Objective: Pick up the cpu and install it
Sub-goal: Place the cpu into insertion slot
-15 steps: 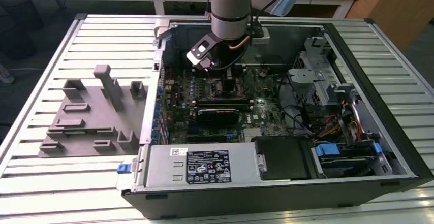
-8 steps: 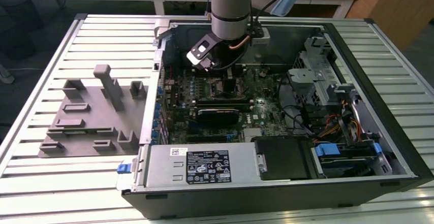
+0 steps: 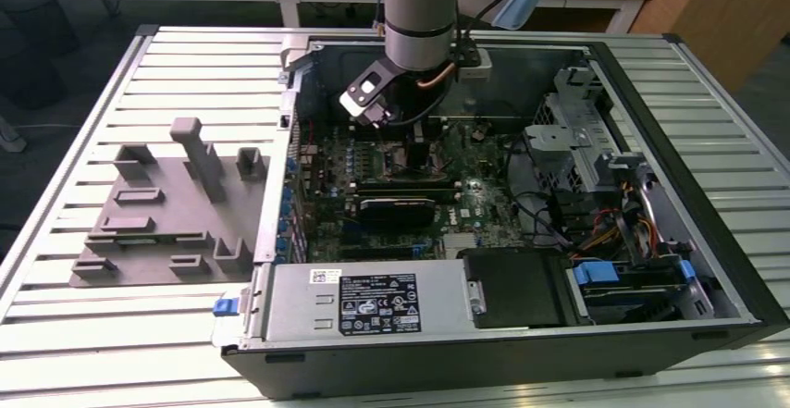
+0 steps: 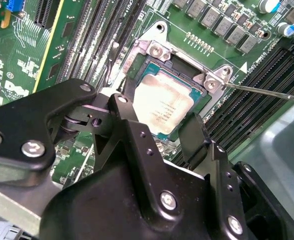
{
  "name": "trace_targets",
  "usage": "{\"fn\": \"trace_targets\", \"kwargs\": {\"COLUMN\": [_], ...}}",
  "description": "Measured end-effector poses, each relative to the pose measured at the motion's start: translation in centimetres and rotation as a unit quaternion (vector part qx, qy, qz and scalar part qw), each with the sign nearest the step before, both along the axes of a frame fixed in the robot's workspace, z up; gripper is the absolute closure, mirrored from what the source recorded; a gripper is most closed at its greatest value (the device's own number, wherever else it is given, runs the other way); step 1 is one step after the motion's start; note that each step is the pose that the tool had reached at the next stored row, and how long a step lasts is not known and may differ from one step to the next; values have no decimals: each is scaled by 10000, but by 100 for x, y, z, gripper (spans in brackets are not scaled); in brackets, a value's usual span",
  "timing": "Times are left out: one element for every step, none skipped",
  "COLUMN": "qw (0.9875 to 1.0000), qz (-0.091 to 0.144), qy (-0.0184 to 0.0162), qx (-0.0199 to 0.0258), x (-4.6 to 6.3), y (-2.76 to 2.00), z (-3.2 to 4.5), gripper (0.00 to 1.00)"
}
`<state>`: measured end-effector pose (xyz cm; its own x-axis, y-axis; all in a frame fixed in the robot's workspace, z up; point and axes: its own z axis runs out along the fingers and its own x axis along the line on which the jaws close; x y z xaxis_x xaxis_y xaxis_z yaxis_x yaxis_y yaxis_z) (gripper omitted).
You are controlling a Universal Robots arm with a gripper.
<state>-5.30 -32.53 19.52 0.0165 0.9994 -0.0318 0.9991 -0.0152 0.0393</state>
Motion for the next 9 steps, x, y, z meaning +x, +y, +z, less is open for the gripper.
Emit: {"fn": "trace_targets", "kwargs": {"qw": [10000,10000,10000,10000,10000,10000,10000,10000,10000], "qz": [0,0,0,0,0,0,0,0,0], "qy": [0,0,0,0,1,1,1,0,0], "qx": [0,-1,-1,-1,-2,-1,-1,-1,-1], "x": [0,0,0,0,0,0,0,0,0], "y": [0,0,0,0,0,0,0,0,0], "z": [0,1,1,1,2,2,2,2,2], "gripper": [38,38,38,38,46,48,48,48,48]}}
